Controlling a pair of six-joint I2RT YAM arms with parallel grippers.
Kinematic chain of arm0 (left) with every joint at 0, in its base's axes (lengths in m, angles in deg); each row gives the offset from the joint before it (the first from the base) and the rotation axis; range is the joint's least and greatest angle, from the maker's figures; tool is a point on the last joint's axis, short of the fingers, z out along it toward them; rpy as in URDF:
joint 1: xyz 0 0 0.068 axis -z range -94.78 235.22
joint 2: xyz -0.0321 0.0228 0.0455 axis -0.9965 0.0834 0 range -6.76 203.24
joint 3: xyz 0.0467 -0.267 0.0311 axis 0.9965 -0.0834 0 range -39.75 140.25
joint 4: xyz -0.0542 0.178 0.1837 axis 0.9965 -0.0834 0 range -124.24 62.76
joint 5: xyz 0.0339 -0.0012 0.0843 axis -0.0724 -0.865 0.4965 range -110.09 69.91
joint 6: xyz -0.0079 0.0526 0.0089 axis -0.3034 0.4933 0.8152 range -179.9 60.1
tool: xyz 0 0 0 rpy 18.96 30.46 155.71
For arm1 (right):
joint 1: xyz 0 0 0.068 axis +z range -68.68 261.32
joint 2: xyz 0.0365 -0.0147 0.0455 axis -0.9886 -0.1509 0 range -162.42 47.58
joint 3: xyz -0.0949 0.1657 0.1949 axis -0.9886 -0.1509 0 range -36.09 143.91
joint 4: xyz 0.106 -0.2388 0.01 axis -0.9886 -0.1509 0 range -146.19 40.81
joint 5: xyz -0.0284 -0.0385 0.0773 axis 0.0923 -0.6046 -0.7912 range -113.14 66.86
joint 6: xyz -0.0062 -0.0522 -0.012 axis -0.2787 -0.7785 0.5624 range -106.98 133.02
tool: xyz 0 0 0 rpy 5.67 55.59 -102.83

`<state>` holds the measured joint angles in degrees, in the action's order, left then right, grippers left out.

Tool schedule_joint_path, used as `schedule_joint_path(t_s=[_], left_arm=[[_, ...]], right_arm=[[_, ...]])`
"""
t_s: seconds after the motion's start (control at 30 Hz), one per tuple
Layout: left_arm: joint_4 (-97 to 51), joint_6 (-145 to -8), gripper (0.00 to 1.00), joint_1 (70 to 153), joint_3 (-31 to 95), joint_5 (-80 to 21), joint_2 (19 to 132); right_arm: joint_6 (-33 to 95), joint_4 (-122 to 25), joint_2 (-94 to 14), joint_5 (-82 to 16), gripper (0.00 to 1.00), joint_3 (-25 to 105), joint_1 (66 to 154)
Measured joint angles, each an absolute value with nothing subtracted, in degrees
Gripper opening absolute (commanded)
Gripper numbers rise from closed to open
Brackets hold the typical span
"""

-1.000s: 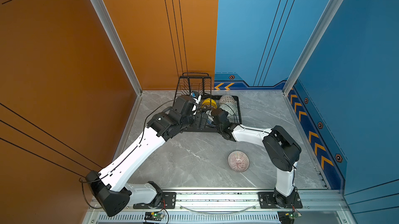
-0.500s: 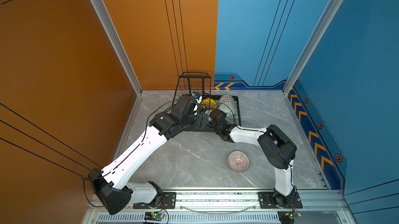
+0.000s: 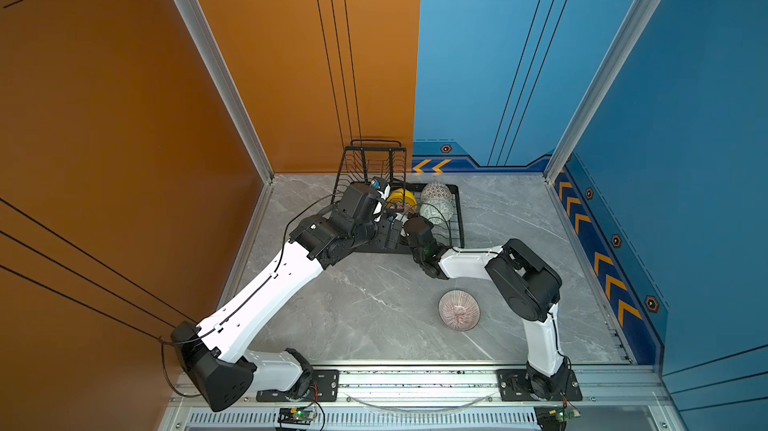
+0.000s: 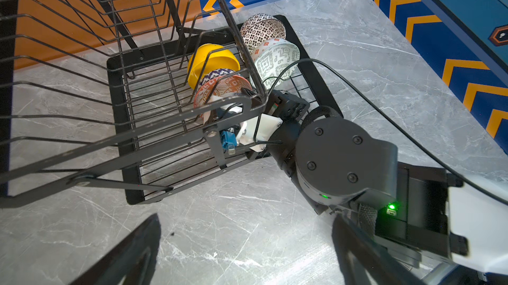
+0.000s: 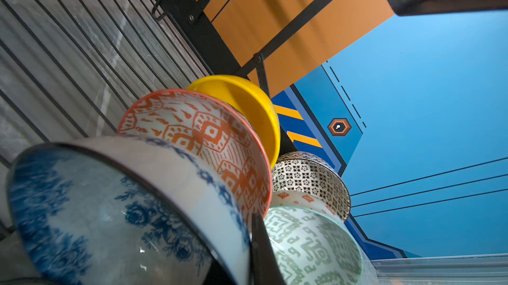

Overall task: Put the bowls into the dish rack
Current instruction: 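Press the blue-and-white bowl upright into the rack slot with the right gripper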

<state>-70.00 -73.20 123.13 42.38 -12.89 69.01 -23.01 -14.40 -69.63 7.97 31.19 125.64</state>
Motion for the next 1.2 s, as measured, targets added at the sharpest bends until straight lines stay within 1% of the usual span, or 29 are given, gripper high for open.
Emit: schedule_joint_path(t_s=[0.33, 0.67, 0.9, 1.2], left_arm=[[-70.0, -73.2, 0.98, 123.11, 42.38, -12.91, 69.03], [-70.03, -73.2, 0.98, 123.11, 42.38, -12.91, 69.66], [-70.16, -73.2, 0.98, 123.13, 42.38, -12.89, 69.81], [-70.18, -73.2, 0.98, 123.13, 42.38, -12.89, 69.81]], right_arm=[[-19.16, -17.68, -68.47, 3.47, 0.0, 30.25, 125.09], [-16.93, -21.97, -67.09, 1.83, 0.0, 30.58, 124.43], [-16.67, -25.07, -66.24, 0.96, 0.13, 31.02, 124.35], [-16.74, -28.96, -64.86, 0.83, 0.23, 31.02, 124.46]])
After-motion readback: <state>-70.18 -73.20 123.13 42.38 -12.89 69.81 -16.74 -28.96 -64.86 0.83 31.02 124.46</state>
